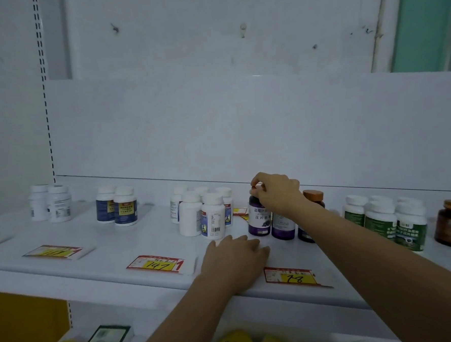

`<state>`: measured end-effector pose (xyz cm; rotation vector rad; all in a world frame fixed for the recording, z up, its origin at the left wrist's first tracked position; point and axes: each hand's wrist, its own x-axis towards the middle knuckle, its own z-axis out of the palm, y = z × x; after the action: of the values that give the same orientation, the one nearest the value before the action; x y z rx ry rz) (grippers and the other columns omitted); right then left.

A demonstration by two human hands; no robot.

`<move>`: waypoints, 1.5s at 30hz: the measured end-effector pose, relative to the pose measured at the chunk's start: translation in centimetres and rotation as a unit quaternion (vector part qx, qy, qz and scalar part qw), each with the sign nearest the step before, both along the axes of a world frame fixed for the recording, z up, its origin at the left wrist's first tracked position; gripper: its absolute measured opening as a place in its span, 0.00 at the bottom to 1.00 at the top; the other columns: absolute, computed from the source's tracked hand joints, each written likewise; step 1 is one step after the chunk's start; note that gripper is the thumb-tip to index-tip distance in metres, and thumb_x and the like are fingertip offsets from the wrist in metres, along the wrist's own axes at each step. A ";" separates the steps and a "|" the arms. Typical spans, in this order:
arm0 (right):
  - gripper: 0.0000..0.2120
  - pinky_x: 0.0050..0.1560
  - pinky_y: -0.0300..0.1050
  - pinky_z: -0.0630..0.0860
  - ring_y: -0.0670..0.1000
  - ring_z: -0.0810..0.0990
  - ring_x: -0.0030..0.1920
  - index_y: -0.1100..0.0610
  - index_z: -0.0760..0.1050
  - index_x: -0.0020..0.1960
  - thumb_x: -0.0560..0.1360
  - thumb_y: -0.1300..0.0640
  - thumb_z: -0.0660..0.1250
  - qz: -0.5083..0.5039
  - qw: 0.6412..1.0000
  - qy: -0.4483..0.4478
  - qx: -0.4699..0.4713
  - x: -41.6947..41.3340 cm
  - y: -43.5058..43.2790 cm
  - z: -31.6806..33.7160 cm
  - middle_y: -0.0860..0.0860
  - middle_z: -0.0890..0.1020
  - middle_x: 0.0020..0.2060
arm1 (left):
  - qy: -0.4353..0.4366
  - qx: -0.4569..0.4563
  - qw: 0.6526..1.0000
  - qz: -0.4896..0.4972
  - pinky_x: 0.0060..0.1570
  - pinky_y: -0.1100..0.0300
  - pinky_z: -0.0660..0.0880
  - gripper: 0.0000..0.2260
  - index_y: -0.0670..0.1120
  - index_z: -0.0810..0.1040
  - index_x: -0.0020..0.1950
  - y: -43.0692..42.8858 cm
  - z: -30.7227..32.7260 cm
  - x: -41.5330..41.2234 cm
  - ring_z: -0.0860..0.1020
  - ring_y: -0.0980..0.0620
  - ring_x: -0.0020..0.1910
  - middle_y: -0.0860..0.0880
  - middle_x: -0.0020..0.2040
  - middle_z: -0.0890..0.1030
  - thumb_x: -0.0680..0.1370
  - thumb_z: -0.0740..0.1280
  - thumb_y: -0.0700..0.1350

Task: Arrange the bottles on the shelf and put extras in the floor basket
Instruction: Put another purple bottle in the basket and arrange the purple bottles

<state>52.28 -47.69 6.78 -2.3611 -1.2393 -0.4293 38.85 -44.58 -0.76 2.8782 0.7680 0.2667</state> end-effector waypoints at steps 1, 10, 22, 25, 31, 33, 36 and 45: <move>0.13 0.62 0.51 0.60 0.53 0.74 0.57 0.49 0.72 0.62 0.80 0.50 0.57 -0.003 1.000 -0.005 0.000 0.1 0.0 -0.2 0.51 0.80 0.55 | 0.008 0.007 1.000 0.000 0.70 0.43 0.58 0.23 0.53 0.67 0.70 0.1 -0.1 0.1 0.64 0.46 0.71 0.50 0.70 0.69 0.81 0.45 0.59; 0.17 0.66 0.55 0.55 0.57 0.60 0.68 0.46 0.71 0.65 0.79 0.41 0.55 -0.025 0.997 -0.042 -0.059 0.1 -0.7 0.0 0.53 0.77 0.61 | 0.016 0.003 1.000 0.001 0.71 0.43 0.52 0.23 0.55 0.65 0.72 0.1 -0.1 0.1 0.59 0.46 0.74 0.51 0.74 0.64 0.81 0.46 0.60; 0.19 0.67 0.57 0.55 0.57 0.68 0.67 0.45 0.66 0.70 0.81 0.44 0.49 -0.055 0.977 -0.029 -0.203 2.1 -3.9 2.1 0.52 0.74 0.65 | 0.030 0.024 0.999 -0.011 0.72 0.43 0.53 0.22 0.55 0.62 0.74 0.2 -0.2 0.1 0.58 0.46 0.74 0.51 0.75 0.63 0.81 0.45 0.58; 0.17 0.64 0.55 0.57 0.56 0.72 0.62 0.45 0.66 0.69 0.82 0.47 0.51 -0.050 0.982 -0.048 -0.175 2.2 -3.8 1.1 0.53 0.76 0.61 | 0.041 0.037 0.998 -0.018 0.71 0.43 0.54 0.22 0.54 0.63 0.73 0.2 -0.2 0.1 0.59 0.46 0.73 0.51 0.74 0.63 0.82 0.46 0.57; 0.15 0.66 0.53 0.55 0.52 0.73 0.60 0.45 0.71 0.65 0.82 0.52 0.53 -0.004 0.991 -0.070 -0.112 1.8 -4.8 1.4 0.49 0.79 0.56 | 0.048 0.031 0.998 -0.017 0.70 0.42 0.58 0.20 0.53 0.64 0.72 0.2 0.1 -0.1 0.62 0.45 0.72 0.50 0.73 0.65 0.82 0.48 0.55; 0.15 0.65 0.51 0.56 0.52 0.73 0.59 0.45 0.71 0.65 0.82 0.54 0.53 0.015 0.994 -0.076 -0.080 1.4 -5.7 2.5 0.49 0.79 0.54 | 0.004 -0.007 1.000 -0.010 0.68 0.46 0.62 0.21 0.53 0.67 0.70 0.2 0.1 -0.2 0.67 0.47 0.68 0.49 0.70 0.70 0.81 0.50 0.58; 0.14 0.64 0.51 0.62 0.52 0.74 0.60 0.44 0.71 0.65 0.81 0.51 0.56 0.040 0.998 -0.054 -0.019 0.8 -7.4 4.8 0.49 0.79 0.57 | -0.115 -0.093 0.989 0.003 0.64 0.54 0.66 0.24 0.55 0.65 0.73 -0.3 0.4 -0.7 0.70 0.51 0.66 0.51 0.69 0.72 0.79 0.55 0.62; 0.19 0.49 0.38 0.73 0.47 0.79 0.54 0.45 0.68 0.67 0.78 0.59 0.64 0.230 0.950 0.211 0.029 -1.6 -12.9 8.7 0.54 0.81 0.55 | -0.301 -0.361 0.874 -0.127 0.56 0.62 0.68 0.25 0.53 0.66 0.68 -3.8 4.2 -0.1 0.74 0.59 0.55 0.57 0.60 0.75 0.73 0.70 0.51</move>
<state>50.66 -60.60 15.44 -1.8890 -1.4689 0.1795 38.75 -48.34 3.43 1.9746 0.2699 0.6401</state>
